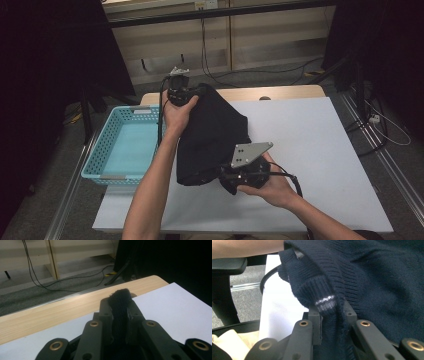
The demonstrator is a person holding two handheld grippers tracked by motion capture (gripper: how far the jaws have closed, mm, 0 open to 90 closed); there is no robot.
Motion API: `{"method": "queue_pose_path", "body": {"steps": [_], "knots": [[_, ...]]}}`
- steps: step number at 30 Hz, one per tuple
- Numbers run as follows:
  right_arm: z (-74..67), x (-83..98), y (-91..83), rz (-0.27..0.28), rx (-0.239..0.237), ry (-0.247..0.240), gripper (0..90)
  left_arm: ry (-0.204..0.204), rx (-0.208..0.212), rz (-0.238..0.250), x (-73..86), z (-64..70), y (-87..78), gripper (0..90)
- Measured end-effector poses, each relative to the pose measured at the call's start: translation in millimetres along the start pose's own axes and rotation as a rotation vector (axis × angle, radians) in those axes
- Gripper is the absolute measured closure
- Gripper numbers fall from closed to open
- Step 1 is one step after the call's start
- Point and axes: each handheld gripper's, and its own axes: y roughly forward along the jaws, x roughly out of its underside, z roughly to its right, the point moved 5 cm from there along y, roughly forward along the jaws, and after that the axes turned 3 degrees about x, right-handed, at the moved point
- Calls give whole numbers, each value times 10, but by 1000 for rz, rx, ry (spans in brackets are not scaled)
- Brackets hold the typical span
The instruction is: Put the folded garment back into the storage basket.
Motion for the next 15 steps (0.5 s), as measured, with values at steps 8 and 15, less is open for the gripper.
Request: {"method": "queue_pose_path", "body": {"steps": [8, 15], "knots": [[12, -148, 116, 9, -21, -25, 760, 4, -32, -5, -39, -143, -133, 788], [14, -234, 159, 27, -31, -32, 760, -6, -48, 7, -73, -225, -234, 788]]}}
